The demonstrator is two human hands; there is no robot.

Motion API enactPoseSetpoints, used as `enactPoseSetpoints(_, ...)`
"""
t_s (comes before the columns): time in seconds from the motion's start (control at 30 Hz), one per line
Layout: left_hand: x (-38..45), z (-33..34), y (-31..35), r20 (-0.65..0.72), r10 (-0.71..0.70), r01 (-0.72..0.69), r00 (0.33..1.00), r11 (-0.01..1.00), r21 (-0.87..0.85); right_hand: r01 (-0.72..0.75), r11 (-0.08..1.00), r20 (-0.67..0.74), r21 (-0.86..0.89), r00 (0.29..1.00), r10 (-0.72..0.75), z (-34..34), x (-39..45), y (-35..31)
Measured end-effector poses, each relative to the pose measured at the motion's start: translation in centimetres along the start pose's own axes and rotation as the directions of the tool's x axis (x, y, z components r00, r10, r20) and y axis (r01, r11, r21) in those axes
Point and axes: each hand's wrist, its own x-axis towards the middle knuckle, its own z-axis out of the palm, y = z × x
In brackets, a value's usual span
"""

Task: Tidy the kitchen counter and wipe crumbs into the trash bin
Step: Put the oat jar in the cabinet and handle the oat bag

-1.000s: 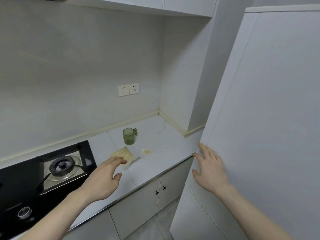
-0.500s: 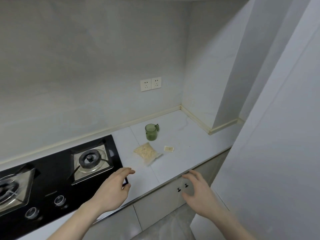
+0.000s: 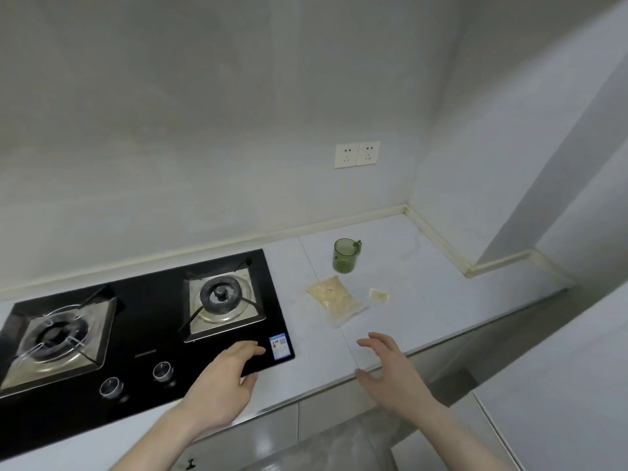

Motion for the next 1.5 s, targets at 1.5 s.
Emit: enactPoseSetpoints(1.5,-11.5,0.5,-2.9,-0.288,-0.656,0.604,0.698,0.755,-0.257,0.672,0.737,0.237,0.071,0.707,-0.667,1.6,18.0,-10.6)
